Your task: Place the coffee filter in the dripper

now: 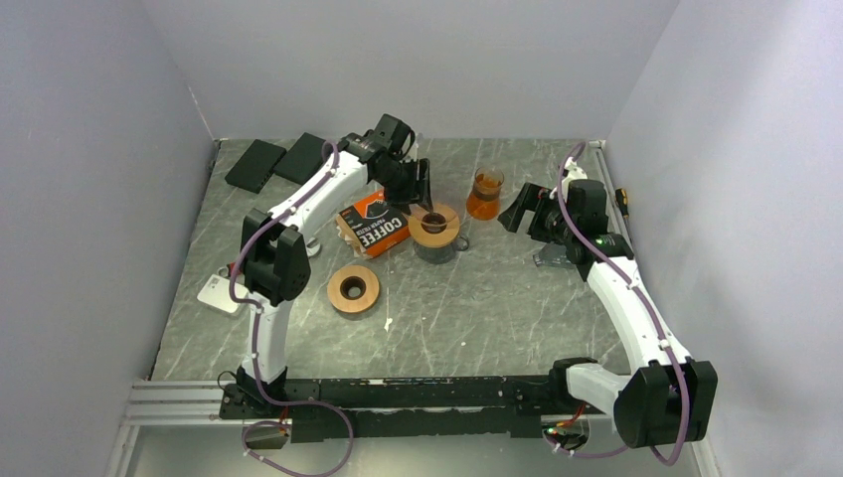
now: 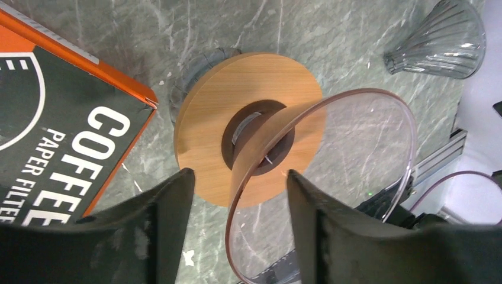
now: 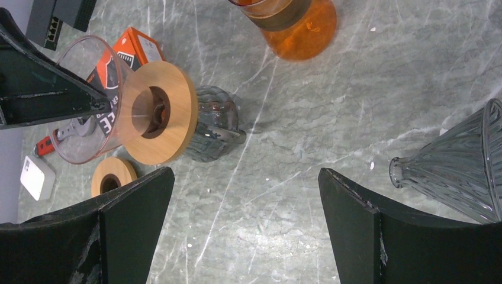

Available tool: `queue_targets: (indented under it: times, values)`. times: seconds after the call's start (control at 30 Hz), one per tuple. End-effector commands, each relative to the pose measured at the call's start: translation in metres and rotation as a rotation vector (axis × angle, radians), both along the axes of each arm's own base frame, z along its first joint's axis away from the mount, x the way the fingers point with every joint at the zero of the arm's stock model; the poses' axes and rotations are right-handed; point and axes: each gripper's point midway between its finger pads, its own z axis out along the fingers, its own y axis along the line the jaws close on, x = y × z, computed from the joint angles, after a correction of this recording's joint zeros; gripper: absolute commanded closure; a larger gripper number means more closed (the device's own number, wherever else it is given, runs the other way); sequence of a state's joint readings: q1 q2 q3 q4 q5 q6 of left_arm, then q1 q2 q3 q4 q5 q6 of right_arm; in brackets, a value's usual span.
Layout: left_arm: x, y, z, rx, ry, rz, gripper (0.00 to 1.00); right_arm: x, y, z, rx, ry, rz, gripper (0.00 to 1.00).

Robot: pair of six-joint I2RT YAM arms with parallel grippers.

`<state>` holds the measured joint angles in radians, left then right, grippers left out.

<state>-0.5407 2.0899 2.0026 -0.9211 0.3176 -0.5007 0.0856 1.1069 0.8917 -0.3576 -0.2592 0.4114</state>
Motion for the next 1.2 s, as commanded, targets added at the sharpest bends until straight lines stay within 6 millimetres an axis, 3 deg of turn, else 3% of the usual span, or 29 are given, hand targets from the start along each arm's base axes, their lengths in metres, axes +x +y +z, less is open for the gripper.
queue_targets:
  times: [0.0, 0.13, 0.37, 0.5, 0.83, 0.97, 1.17]
  values:
    - [0.009, -0.001, 0.051, -0.070, -0.147, -0.011, 0.28, 0.012, 0.000, 0.028, 0.004, -0.079, -0.001, 0.02]
    - [0.011, 0.008, 0.072, -0.071, -0.245, -0.003, 0.13, 0.013, 0.003, 0.028, 0.018, -0.068, 0.009, 0.02]
    - [0.009, 0.025, 0.093, -0.110, -0.341, 0.025, 0.13, 0.018, 0.021, 0.031, 0.075, -0.063, 0.102, 0.02]
    - [0.002, 0.028, 0.101, -0.223, -0.332, 0.005, 0.15, 0.022, 0.038, 0.031, 0.135, -0.024, 0.180, 0.03]
    - [-0.012, 0.026, 0.069, -0.368, -0.190, 0.014, 0.30, 0.035, 0.076, 0.057, 0.270, 0.021, 0.356, 0.09]
    - [-0.013, 0.023, 0.060, -0.385, -0.165, 0.009, 0.38, 0.041, 0.089, 0.053, 0.329, 0.053, 0.378, 0.14]
    - [-0.008, 0.022, 0.054, -0.371, -0.158, 0.013, 0.40, 0.051, 0.097, 0.048, 0.347, 0.089, 0.399, 0.25]
